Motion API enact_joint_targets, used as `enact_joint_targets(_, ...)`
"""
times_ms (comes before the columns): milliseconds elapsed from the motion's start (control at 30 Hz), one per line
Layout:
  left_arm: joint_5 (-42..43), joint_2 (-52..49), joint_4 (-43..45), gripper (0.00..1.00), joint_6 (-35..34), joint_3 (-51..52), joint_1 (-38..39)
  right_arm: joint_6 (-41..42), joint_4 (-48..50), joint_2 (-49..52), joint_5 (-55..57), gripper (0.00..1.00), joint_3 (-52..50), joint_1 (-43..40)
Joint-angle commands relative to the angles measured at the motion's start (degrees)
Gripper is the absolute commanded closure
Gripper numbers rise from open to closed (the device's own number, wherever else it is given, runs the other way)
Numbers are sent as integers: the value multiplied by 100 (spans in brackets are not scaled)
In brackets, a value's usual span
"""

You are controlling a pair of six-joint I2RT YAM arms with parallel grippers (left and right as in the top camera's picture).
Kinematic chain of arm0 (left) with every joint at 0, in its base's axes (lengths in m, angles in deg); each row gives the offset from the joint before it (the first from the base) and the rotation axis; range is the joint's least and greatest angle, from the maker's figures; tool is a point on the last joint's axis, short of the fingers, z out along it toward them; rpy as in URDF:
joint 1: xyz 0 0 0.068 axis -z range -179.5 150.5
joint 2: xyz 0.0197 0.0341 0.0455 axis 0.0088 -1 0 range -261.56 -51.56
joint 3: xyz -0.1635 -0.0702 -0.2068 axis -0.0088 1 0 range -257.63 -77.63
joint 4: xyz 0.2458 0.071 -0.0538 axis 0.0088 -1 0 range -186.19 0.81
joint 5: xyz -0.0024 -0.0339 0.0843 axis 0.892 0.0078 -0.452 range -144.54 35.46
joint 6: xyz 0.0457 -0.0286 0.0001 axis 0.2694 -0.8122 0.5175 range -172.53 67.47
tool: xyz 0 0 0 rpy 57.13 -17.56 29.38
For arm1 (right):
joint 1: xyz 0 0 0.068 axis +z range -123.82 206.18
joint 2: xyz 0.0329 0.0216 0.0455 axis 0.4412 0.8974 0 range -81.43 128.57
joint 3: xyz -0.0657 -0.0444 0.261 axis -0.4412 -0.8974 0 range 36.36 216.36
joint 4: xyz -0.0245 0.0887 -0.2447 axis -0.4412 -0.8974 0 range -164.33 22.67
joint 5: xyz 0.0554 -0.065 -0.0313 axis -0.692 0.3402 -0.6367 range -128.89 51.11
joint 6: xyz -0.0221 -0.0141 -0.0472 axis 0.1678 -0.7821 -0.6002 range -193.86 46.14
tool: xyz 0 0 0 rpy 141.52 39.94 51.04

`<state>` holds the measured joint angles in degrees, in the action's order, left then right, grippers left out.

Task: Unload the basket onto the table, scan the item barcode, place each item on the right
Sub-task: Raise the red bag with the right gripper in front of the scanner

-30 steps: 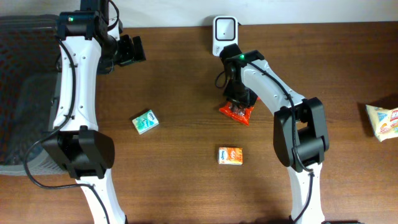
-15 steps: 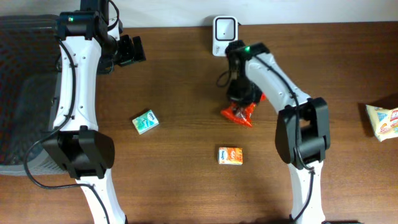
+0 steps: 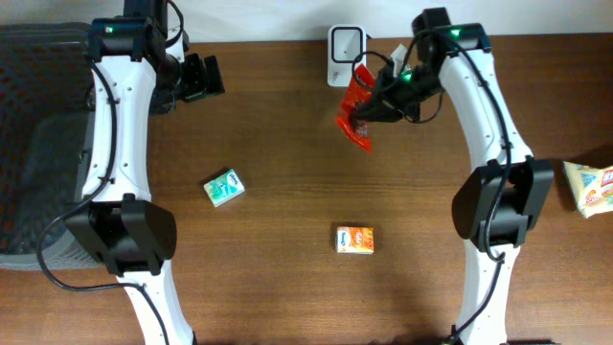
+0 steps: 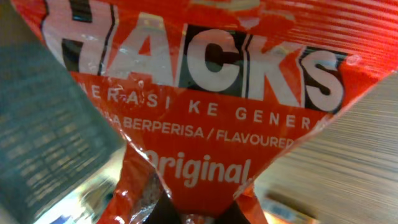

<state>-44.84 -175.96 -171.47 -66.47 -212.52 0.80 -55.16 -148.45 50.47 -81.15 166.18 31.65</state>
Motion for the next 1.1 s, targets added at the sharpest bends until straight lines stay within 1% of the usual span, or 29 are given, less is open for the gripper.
enact_joint_targets(0,59,-9,-9,1,94,-37,2,-520,-11,-42,-1744,96,146,-271)
enact_joint_targets(167,59,-9,-7,1,94,-37,2,-525,-11,-42,-2184,96,146,-481)
enact_joint_targets(267,59,-9,-7,1,94,-37,2,-516,-2,-42,-2155,96,146,-570)
enact_joint_targets(367,59,-9,-7,1,94,-37,2,-380,153,-42,-1725,96,146,-588)
enact_joint_targets(433,59,-9,-7,1,94,-37,2,81,337,-42,-953,96,146,-570)
enact_joint_targets(467,59,-9,-7,1,94,-37,2,186,428,-42,-730,96,146,-553)
enact_joint_targets(567,59,-9,-7,1,94,-37,2,334,1014,-42,-483,96,146,-507)
enact_joint_targets(700,59,-9,-7,1,94,-37,2,566,2122,-44,-59,96,157,-385)
enact_joint_targets(767,59,-9,-9,1,94,-37,2,564,2601,-44,616,96,160,-262)
enact_joint_targets(900,59,-9,-9,1,94,-37,2,518,3331,-42,3163,96,160,229)
enact_joint_targets(967,59,-9,-7,1,94,-37,2,199,3786,-42,4111,96,157,507)
enact_joint_targets(1067,59,-9,-7,1,94,-37,2,-402,4658,-35,5119,96,155,953)
